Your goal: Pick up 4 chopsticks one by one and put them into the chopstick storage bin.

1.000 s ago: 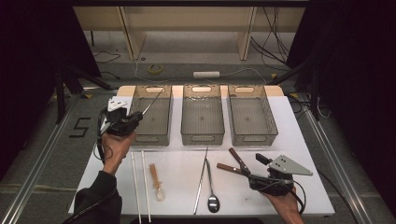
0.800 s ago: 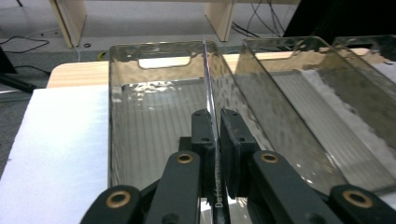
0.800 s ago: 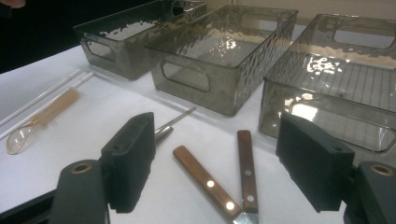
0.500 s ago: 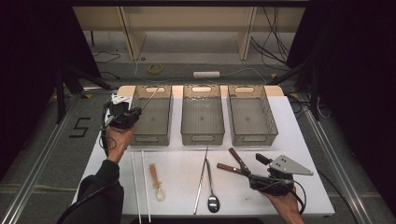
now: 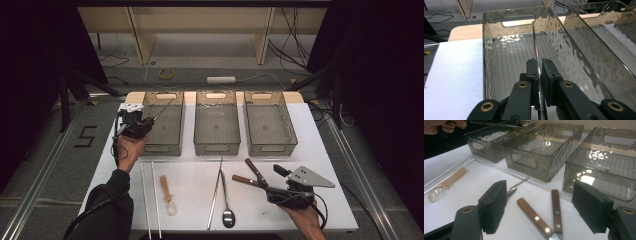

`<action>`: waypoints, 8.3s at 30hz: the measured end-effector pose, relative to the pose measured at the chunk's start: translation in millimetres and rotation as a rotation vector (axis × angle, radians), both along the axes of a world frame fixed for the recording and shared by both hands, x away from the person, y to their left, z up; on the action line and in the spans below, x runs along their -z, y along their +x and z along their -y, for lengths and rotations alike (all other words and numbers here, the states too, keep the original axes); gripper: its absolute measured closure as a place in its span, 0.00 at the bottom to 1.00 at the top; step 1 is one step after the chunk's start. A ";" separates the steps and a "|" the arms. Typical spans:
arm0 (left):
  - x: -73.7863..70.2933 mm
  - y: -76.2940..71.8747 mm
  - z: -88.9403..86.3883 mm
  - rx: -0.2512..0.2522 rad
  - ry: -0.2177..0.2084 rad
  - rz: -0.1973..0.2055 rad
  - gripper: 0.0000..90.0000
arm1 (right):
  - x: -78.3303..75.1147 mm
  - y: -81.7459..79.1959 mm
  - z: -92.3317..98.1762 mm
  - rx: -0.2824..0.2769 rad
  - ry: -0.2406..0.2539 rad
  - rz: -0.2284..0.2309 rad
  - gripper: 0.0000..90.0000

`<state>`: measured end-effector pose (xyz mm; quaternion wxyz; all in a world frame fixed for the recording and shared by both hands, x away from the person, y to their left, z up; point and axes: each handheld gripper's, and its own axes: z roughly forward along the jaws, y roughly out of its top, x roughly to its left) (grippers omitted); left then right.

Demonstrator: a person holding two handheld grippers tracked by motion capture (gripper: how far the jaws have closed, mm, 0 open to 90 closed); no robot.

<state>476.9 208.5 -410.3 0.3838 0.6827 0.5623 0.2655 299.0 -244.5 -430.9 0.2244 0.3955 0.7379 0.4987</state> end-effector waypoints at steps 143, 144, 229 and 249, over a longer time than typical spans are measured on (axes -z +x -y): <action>86.0 -236.3 172.3 0.362 0.094 -0.106 0.69 | -2.3 -2.7 -1.9 0.000 -0.006 0.012 0.33; 85.8 -235.7 171.6 0.364 0.099 -0.105 0.71 | -2.3 -2.7 -1.9 0.001 -0.005 0.012 0.33; -21.2 -165.2 77.2 0.282 -0.156 0.167 0.94 | -0.7 -1.2 -2.3 -0.002 -0.016 0.005 0.33; -23.8 -92.8 21.6 0.054 -0.109 0.206 0.94 | -1.0 -1.2 -1.8 0.000 -0.011 0.006 0.33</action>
